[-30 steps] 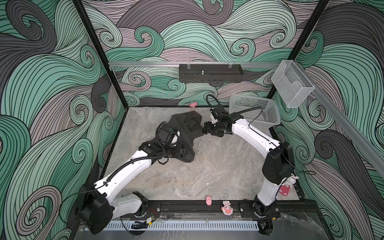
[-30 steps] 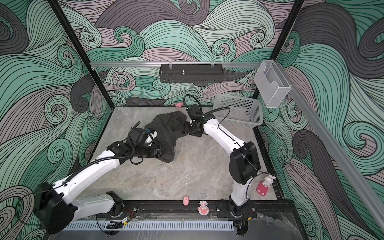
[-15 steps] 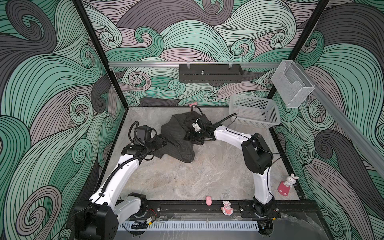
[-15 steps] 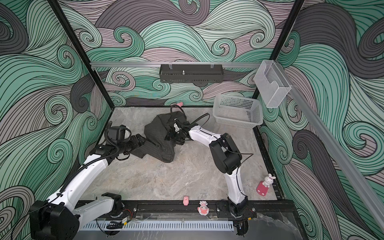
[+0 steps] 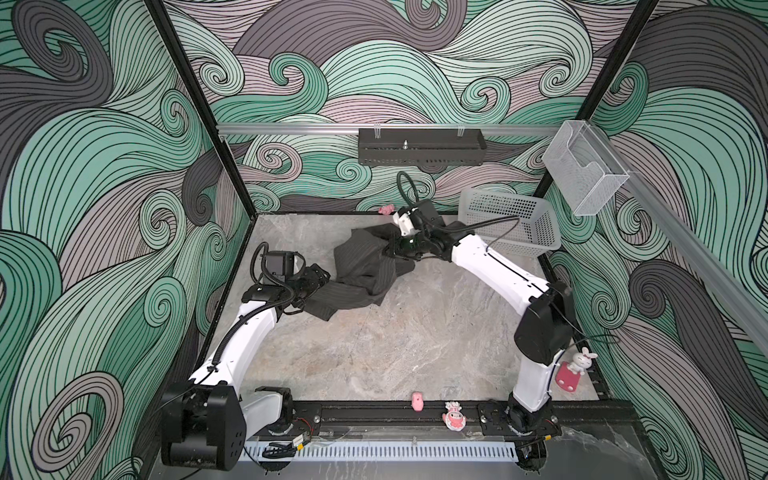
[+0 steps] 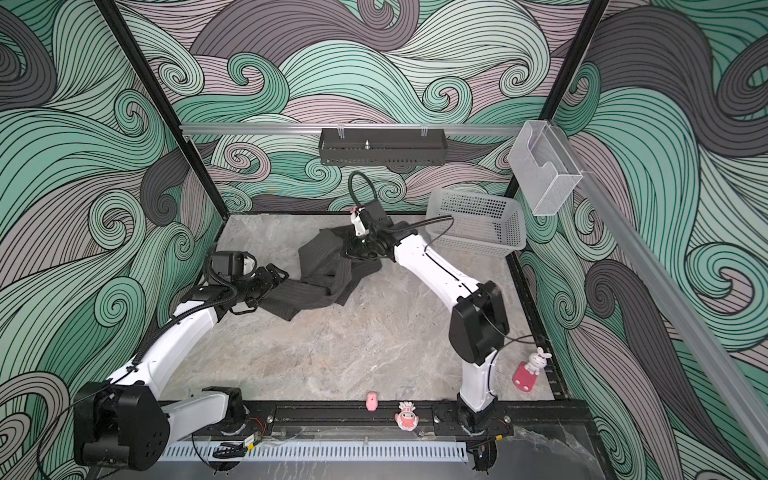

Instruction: Fold and stack the long sleeve shirts

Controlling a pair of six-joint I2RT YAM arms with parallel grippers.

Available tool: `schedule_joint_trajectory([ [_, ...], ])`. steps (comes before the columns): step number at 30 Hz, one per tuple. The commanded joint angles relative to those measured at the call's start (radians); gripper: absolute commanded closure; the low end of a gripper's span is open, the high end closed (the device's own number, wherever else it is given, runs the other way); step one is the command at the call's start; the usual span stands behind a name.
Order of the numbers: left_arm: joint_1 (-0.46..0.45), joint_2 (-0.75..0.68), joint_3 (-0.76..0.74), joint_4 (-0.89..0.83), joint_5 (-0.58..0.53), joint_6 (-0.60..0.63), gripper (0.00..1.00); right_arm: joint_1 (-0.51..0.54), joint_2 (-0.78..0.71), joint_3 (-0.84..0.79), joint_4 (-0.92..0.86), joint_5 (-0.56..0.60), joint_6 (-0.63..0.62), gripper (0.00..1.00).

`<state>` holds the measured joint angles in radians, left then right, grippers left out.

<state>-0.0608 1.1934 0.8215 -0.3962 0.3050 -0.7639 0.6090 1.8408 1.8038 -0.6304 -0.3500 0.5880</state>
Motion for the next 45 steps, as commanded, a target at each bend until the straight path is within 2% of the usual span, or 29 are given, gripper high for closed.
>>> schedule_joint_trajectory([
  [1, 0.009, 0.044, 0.018, 0.036, 0.070, -0.022, 0.20, -0.026, -0.048, 0.149, -0.145, 0.060, -0.095, 1.00],
  [7, 0.007, 0.119, -0.041, 0.239, 0.176, -0.117, 0.21, -0.069, 0.002, 0.459, -0.300, 0.086, -0.147, 1.00],
  [11, -0.001, 0.191, -0.084, 0.426, 0.278, -0.195, 0.23, -0.084, 0.113, 0.773, -0.421, 0.058, -0.170, 1.00],
  [14, -0.031, 0.263, -0.089, 0.499, 0.322, -0.220, 0.22, -0.086, 0.191, 0.967, -0.441, 0.024, -0.163, 1.00],
  [16, -0.062, 0.300, -0.094, 0.547, 0.330, -0.237, 0.20, -0.090, 0.212, 1.031, -0.415, 0.005, -0.152, 1.00],
  [22, -0.158, 0.415, -0.088, 0.748, 0.341, -0.327, 0.17, -0.097, 0.125, 0.917, -0.202, -0.093, -0.106, 1.00],
  [30, -0.281, 0.605, 0.064, 0.922, 0.331, -0.373, 0.13, -0.113, 0.074, 0.916, -0.187, -0.115, -0.097, 1.00],
  [37, -0.352, 0.808, 0.256, 0.814, 0.349, -0.309, 0.13, -0.130, -0.015, 0.796, -0.196, -0.089, -0.115, 1.00],
  [39, -0.352, 0.849, 0.290, 0.798, 0.346, -0.307, 0.19, -0.130, -0.023, 0.793, -0.210, -0.091, -0.118, 1.00],
  [42, -0.348, 0.876, 0.352, 0.694, 0.302, -0.256, 0.32, -0.130, -0.043, 0.785, -0.227, -0.091, -0.119, 1.00],
  [44, -0.335, 0.883, 0.409, 0.608, 0.262, -0.213, 0.45, -0.130, -0.064, 0.765, -0.225, -0.091, -0.119, 1.00],
  [45, -0.324, 0.883, 0.424, 0.595, 0.246, -0.210, 0.48, -0.130, -0.077, 0.754, -0.225, -0.092, -0.119, 1.00],
])
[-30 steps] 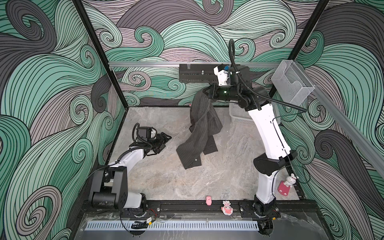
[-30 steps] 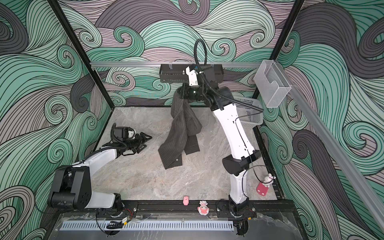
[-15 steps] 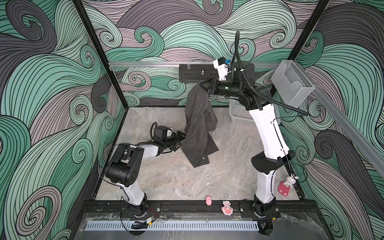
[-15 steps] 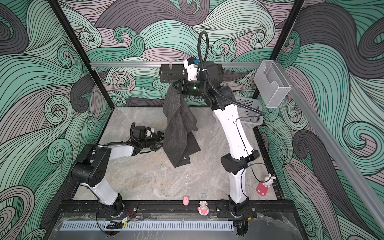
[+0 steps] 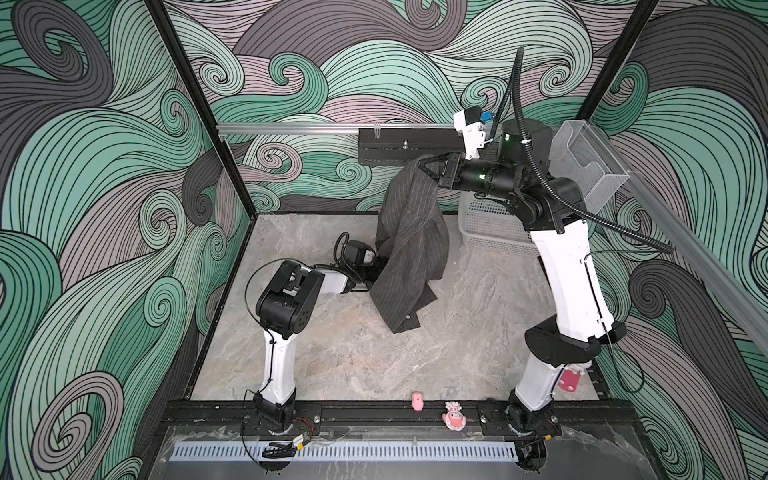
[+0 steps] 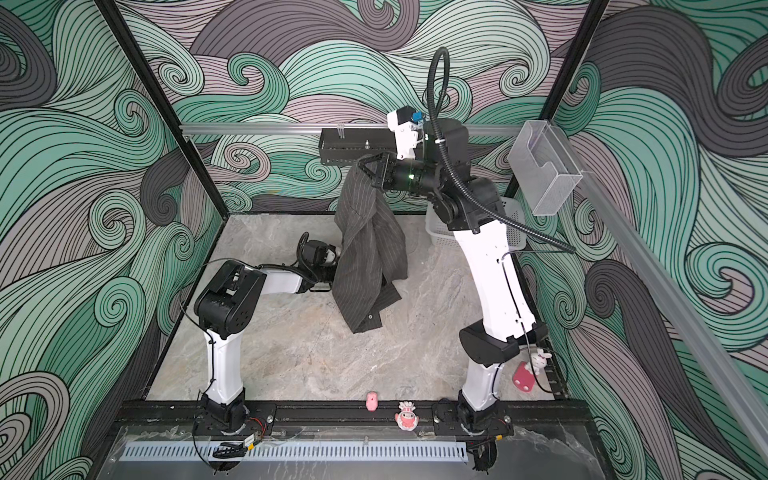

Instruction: Fold and stack the long sleeve shirts

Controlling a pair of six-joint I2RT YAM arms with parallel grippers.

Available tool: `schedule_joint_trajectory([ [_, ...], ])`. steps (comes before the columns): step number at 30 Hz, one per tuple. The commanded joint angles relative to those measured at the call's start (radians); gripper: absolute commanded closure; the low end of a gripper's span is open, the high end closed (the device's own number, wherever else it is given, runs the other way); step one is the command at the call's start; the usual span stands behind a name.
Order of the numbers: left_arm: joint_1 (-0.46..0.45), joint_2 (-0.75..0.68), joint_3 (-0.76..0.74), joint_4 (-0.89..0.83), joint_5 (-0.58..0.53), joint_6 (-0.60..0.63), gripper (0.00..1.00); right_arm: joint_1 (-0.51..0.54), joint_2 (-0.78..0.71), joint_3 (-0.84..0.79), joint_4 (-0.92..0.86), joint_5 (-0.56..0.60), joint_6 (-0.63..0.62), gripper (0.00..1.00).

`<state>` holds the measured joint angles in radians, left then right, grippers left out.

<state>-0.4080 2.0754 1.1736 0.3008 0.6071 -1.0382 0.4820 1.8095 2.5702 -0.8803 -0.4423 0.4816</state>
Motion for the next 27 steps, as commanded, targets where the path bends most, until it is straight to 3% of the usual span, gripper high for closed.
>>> schedule_joint_trajectory([
  [1, 0.040, 0.004, 0.087, -0.095, -0.066, 0.055, 0.50, -0.003, -0.060, -0.027, 0.025, 0.000, -0.014, 1.00],
  [7, 0.143, 0.051, 0.265, -0.121, -0.040, 0.005, 0.60, -0.003, -0.144, -0.130, 0.033, -0.010, -0.007, 1.00],
  [10, 0.160, 0.065, 0.358, -0.188, -0.012, 0.031, 0.54, -0.005, -0.178, -0.175, 0.032, -0.003, -0.017, 1.00],
  [13, 0.148, 0.054, 0.374, -0.263, 0.014, 0.079, 0.40, -0.012, -0.223, -0.250, 0.033, 0.032, -0.042, 1.00],
  [18, 0.124, -0.005, 0.205, -0.219, 0.036, 0.115, 0.24, -0.048, -0.322, -0.464, 0.026, 0.214, -0.089, 1.00],
  [23, 0.083, -0.016, 0.122, -0.203, 0.037, 0.148, 0.20, -0.139, -0.404, -0.715, 0.020, 0.480, -0.078, 1.00],
  [27, 0.055, -0.022, 0.098, -0.216, 0.032, 0.169, 0.20, -0.237, -0.413, -0.859, 0.020, 0.585, -0.063, 1.00],
])
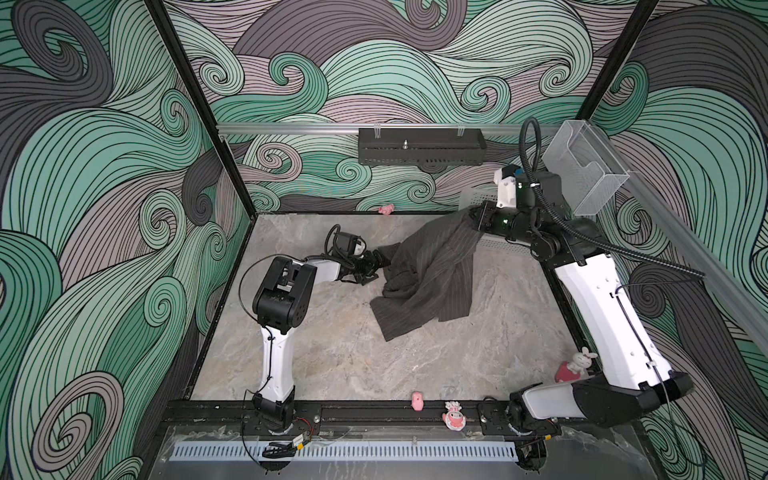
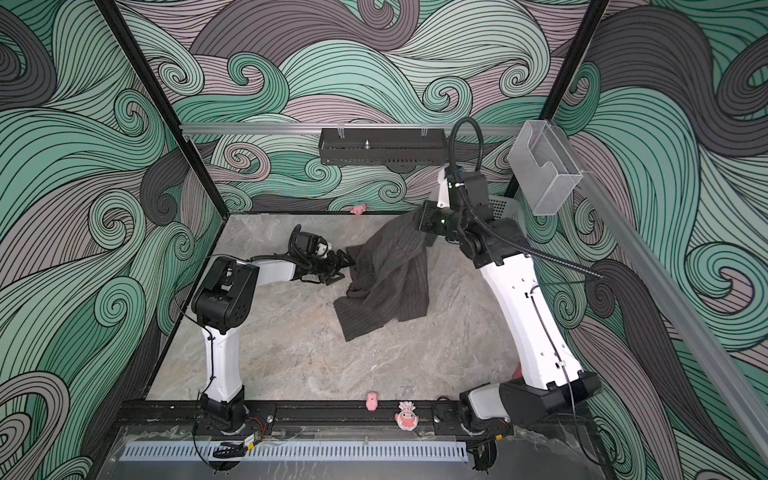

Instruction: Fold and stack the long sleeve shirts

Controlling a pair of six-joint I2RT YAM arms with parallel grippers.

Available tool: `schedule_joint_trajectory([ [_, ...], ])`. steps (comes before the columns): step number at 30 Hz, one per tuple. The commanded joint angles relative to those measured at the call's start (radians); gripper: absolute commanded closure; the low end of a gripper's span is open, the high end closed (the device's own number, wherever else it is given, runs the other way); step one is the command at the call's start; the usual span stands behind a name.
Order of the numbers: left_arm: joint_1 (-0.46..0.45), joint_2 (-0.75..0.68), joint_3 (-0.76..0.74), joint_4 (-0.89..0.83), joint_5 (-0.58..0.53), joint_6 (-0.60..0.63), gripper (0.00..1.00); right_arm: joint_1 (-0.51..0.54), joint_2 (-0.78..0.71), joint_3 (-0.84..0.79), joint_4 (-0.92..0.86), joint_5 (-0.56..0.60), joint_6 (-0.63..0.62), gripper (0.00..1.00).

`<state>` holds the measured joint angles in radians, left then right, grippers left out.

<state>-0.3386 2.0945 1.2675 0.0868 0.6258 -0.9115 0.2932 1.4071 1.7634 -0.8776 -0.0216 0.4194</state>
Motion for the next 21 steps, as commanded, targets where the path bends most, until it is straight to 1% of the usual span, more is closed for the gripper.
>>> schedule_joint_trajectory([
  [1, -0.021, -0.040, 0.002, -0.010, 0.012, 0.049, 0.20, -0.066, -0.009, -0.087, 0.021, 0.192, -0.003, 1.00],
  [4, -0.047, -0.038, -0.003, -0.049, 0.007, 0.080, 0.20, -0.115, -0.013, -0.166, 0.048, 0.213, 0.005, 1.00],
  [7, -0.076, -0.025, 0.012, -0.126, -0.023, 0.128, 0.20, -0.139, -0.022, -0.219, 0.071, 0.235, 0.003, 1.00],
  [10, -0.095, 0.010, 0.062, -0.218, -0.069, 0.171, 0.22, -0.149, -0.025, -0.247, 0.081, 0.231, 0.003, 1.00],
  [13, -0.112, 0.056, 0.154, -0.330, -0.136, 0.222, 0.26, -0.150, -0.035, -0.278, 0.101, 0.201, 0.015, 1.00],
  [15, -0.123, 0.097, 0.227, -0.410, -0.160, 0.253, 0.32, -0.149, -0.042, -0.294, 0.107, 0.179, 0.027, 1.00],
  [18, -0.131, 0.155, 0.312, -0.495, -0.199, 0.283, 0.45, -0.149, -0.058, -0.324, 0.120, 0.134, 0.044, 1.00],
  [21, -0.131, 0.195, 0.363, -0.541, -0.180, 0.297, 0.64, -0.150, -0.079, -0.355, 0.130, 0.095, 0.059, 1.00],
])
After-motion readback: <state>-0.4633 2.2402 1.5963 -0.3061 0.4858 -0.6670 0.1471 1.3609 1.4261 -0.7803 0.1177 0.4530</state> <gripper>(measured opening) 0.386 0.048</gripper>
